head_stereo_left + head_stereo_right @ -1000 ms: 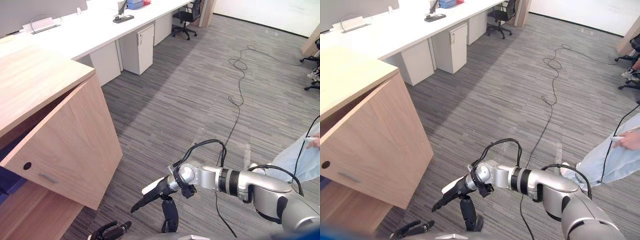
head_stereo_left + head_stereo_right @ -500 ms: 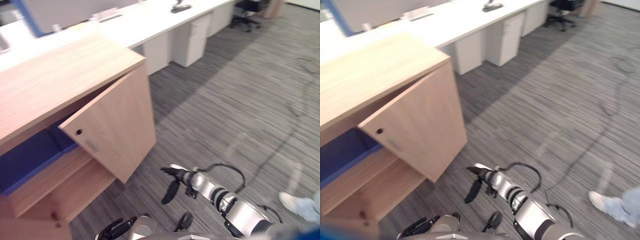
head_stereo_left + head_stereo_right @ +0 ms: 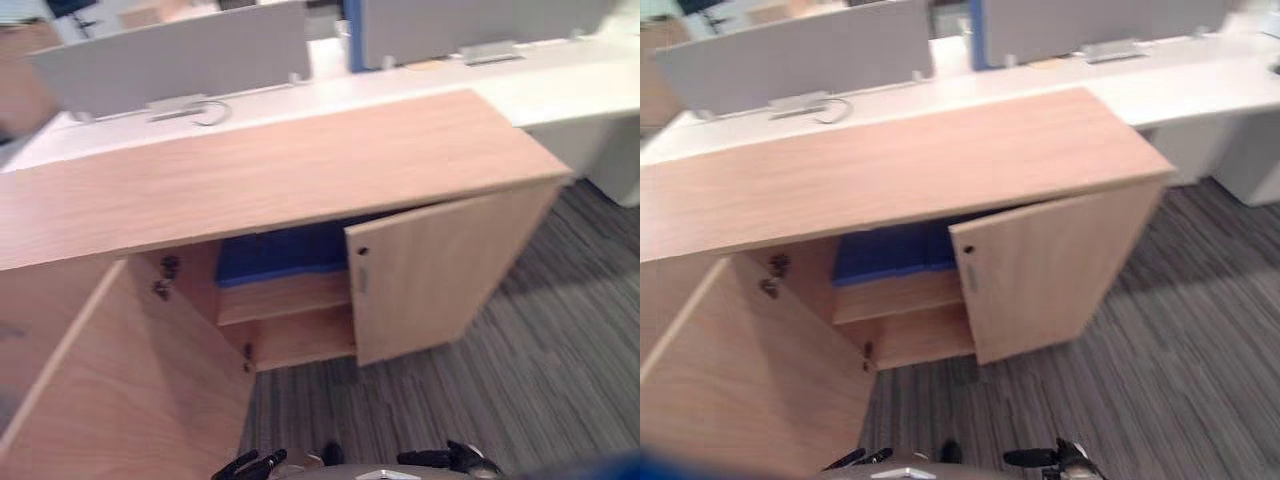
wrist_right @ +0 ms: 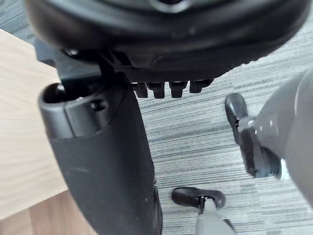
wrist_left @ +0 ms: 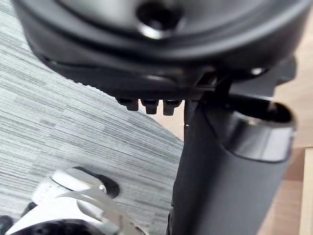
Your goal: Walk over to the cabinet, pick up the folder, carry it to the office cabinet, place the folder inside the office cabinet, then close the office cabinet door
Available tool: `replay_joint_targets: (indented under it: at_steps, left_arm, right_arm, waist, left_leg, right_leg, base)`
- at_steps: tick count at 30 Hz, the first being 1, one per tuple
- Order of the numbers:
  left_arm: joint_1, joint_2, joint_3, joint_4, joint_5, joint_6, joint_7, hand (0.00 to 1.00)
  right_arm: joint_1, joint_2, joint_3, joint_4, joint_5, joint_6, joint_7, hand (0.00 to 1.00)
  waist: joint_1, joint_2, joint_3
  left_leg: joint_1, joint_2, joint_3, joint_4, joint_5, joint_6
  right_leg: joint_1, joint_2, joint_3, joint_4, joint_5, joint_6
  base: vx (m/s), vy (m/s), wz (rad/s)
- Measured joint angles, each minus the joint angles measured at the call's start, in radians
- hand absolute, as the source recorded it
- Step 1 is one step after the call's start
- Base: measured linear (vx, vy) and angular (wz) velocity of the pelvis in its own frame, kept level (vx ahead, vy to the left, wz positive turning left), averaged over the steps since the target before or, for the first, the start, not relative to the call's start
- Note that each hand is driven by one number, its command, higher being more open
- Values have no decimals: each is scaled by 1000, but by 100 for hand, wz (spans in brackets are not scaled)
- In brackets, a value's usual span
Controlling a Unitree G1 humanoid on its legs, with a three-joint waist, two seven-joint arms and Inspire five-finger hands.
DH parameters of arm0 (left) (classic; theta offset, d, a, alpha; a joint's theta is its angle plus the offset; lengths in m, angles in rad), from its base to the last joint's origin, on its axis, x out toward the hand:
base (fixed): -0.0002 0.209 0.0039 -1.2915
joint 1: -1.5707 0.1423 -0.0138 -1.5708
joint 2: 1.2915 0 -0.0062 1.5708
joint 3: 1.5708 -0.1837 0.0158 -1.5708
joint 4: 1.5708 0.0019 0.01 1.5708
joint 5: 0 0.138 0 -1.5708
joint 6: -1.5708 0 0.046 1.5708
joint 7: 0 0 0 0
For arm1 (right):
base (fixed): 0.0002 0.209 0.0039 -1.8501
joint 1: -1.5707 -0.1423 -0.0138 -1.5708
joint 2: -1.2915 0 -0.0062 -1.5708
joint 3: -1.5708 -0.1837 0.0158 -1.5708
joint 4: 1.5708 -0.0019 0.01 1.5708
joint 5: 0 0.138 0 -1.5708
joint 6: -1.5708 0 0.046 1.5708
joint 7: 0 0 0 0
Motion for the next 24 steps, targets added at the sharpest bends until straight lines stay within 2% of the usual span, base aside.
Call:
replay_joint_targets:
  at_steps: [1, 2, 3, 4, 5, 6, 7, 9, 10, 11, 12, 13, 15, 16, 17, 20, 22, 23, 24]
  left_arm:
    - [0, 6, -24, -2, 4, -3, -1, 100]
    - [-1, 14, -42, -3, 5, -4, 1, 100]
    - [-3, 17, -53, -5, 5, -4, 4, 100]
    - [-2, 29, -74, -13, 5, -5, 4, 100]
    - [-1, 37, -96, -23, 5, -7, 4, 100]
    - [-1, 38, -103, -32, 5, -7, 3, 100]
    - [-2, 44, -106, -43, 6, -12, 1, 100]
    - [-8, 51, -89, -54, 5, -13, 7, 100]
    - [-3, 58, -81, -76, 5, -13, 8, 100]
    - [2, 55, -69, -80, 5, -13, 10, 100]
    - [11, 51, -48, -85, 5, -13, 17, 100]
    - [9, 41, -23, -82, 5, -3, 20, 100]
    - [9, 41, -9, -81, 7, -1, 18, 100]
    - [8, 40, 6, -81, 4, -1, 16, 100]
    - [3, 40, 25, -81, 1, -1, 17, 100]
    - [-5, 56, 25, -81, -2, -2, 15, 100]
    - [-23, 57, 24, -82, -21, -1, 19, 100]
    - [-30, 54, 24, -87, -29, -1, 21, 100]
    - [-37, 43, 24, -117, -40, 0, 25, 100]
  right_arm:
    - [13, -2, -39, -6, 12, 0, -6, 100]
    - [27, 3, -64, -10, 50, -3, -9, 100]
    - [28, 9, -64, -11, 70, -6, -11, 100]
    - [30, 18, -58, -46, 93, -17, -11, 100]
    - [30, 25, -59, -71, 119, -24, -12, 100]
    - [33, 28, -62, -81, 123, -27, -13, 100]
    - [42, 41, -79, -105, 128, -33, -17, 100]
    - [63, 67, -98, -128, 156, -36, -21, 100]
    - [75, 89, -97, -129, 157, -34, -22, 100]
    - [87, 100, -95, -130, 157, -35, -23, 100]
    - [94, 115, -95, -144, 158, -31, -24, 100]
    - [93, 124, -95, -165, 163, -31, -22, 100]
    - [98, 125, -97, -184, 184, -32, -14, 100]
    - [98, 131, -98, -184, 193, -30, -15, 100]
    - [102, 144, -98, -185, 193, -31, -13, 100]
    - [96, 168, -95, -187, 192, -35, -12, 100]
    - [84, 171, -84, -187, 192, -35, -10, 100]
    - [81, 172, -84, -186, 192, -34, -11, 100]
    - [74, 176, -84, -186, 193, -34, -12, 100]
  waist:
    - [-8, 0, 0]
    - [-21, 5, -1]
    - [-28, 0, 2]
    - [-34, 2, 5]
    - [-43, 3, 6]
    - [-55, -2, 8]
    - [-68, -18, 8]
    - [-79, -52, 6]
    - [-82, -78, 12]
    - [-81, -92, 9]
    - [-76, -106, 2]
    - [-85, -102, 3]
    - [-93, -98, 3]
    - [-91, -105, 7]
    - [-91, -124, 13]
    - [-83, -149, 21]
    - [-83, -151, 36]
    - [-84, -152, 39]
    - [-88, -151, 48]
  left_leg:
    - [28, -38, -55, 1, -6, 25]
    - [61, -59, -113, 4, -23, 51]
    - [70, -66, -142, 13, -25, 55]
    - [85, -69, -184, 22, -29, 59]
    - [88, -77, -245, 32, -33, 62]
    - [83, -85, -277, 38, -35, 62]
    - [68, -111, -350, 55, -51, 57]
    - [51, -144, -438, 59, -53, 57]
    - [44, -160, -466, 55, -52, 55]
    - [39, -165, -485, 53, -45, 45]
    - [30, -168, -509, 35, -31, 24]
    - [3, -161, -528, 33, -20, 5]
    - [-33, -136, -538, 44, -16, -24]
    - [-37, -127, -557, 41, -13, -33]
    - [-36, -114, -587, 32, -9, -41]
    - [-55, -100, -622, 27, 0, -56]
    - [-88, -97, -656, 49, 5, -62]
    - [-100, -99, -648, 60, 8, -67]
    - [-133, -96, -557, 85, 17, -73]
  right_leg:
    - [4, -105, 74, 185, -29, -75]
    - [-33, -155, 272, 333, -91, -85]
    - [-56, -142, 382, 363, -143, -62]
    - [-99, -87, 564, 371, -203, -40]
    - [-126, -17, 709, 345, -232, -40]
    - [-137, 14, 772, 323, -245, -39]
    - [-157, 65, 891, 276, -264, -33]
    - [-183, 123, 1034, 210, -271, -18]
    - [-191, 144, 1087, 174, -281, -13]
    - [-184, 142, 1100, 167, -295, 3]
    - [-177, 141, 1105, 129, -323, 33]
    - [-179, 144, 1071, 99, -332, 55]
    - [-175, 165, 1007, 75, -328, 47]
    - [-160, 179, 984, 56, -325, 41]
    - [-126, 201, 950, 17, -314, 31]
    - [-107, 235, 903, -23, -292, 23]
    - [-108, 255, 856, -26, -272, 16]
    - [-108, 257, 841, -25, -266, 15]
    - [-109, 258, 813, -17, -253, 0]
  base:
    - [330, 403, 160]
    - [236, 299, 140]
    - [167, 198, 134]
    - [92, 57, 135]
    - [57, 17, 140]
    - [10, -59, 166]
    - [-6, -98, 166]
    - [-5, -188, 176]
    - [-16, -200, 142]
    - [-29, -221, 122]
    - [-29, -225, 86]
    - [-27, -215, 74]
    - [-5, -202, 77]
    - [89, -283, 85]
    - [90, -204, 59]
    - [115, -189, 50]
    - [75, -143, 73]
    - [25, -47, 88]
    - [-11, 15, 66]
